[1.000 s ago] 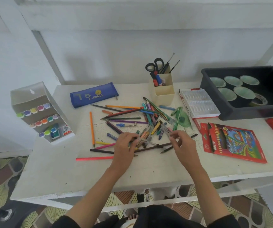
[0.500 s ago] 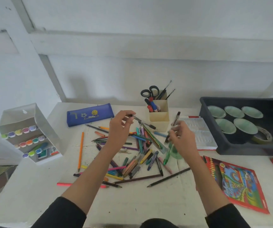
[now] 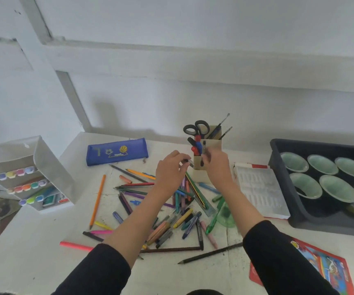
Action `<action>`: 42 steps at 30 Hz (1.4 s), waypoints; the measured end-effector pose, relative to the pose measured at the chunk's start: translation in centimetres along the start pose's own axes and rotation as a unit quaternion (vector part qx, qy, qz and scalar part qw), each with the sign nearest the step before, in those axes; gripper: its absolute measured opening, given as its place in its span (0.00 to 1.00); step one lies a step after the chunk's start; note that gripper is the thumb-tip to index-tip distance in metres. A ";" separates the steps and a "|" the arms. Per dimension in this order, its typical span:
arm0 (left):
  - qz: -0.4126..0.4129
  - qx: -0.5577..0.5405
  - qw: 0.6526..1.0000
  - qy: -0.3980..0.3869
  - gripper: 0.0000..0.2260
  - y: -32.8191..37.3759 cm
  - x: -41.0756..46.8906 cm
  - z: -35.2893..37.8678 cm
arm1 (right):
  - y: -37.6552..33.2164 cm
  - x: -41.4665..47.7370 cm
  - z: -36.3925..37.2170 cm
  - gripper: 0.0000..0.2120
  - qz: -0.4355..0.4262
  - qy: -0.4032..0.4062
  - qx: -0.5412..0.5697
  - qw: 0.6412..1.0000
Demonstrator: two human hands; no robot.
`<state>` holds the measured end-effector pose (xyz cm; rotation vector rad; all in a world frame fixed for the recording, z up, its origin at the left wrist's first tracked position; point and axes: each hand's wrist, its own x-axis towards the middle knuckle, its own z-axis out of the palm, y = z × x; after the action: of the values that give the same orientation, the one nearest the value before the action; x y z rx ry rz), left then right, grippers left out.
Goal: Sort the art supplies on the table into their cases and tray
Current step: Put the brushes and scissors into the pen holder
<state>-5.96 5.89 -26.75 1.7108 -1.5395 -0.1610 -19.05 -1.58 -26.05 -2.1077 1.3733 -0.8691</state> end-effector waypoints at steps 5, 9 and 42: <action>-0.060 -0.053 0.996 -0.045 0.12 -0.2 -0.4 -0.5 | 0.3 -0.4 1.2 0.12 0.022 -0.037 0.004 0.999; -0.106 -0.090 0.990 -0.034 0.14 -1.6 -2.2 -1.8 | 0.5 -1.0 0.9 0.16 0.015 -0.039 0.026 0.999; 0.009 0.207 0.955 -0.212 0.04 -3.7 -15.1 -5.8 | -0.4 -17.2 4.0 0.08 -0.198 -0.195 -0.148 0.949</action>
<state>-3.47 21.62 -31.39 2.0844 -2.0131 -0.2180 -20.96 14.67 -32.85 -2.6657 0.9328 -0.3554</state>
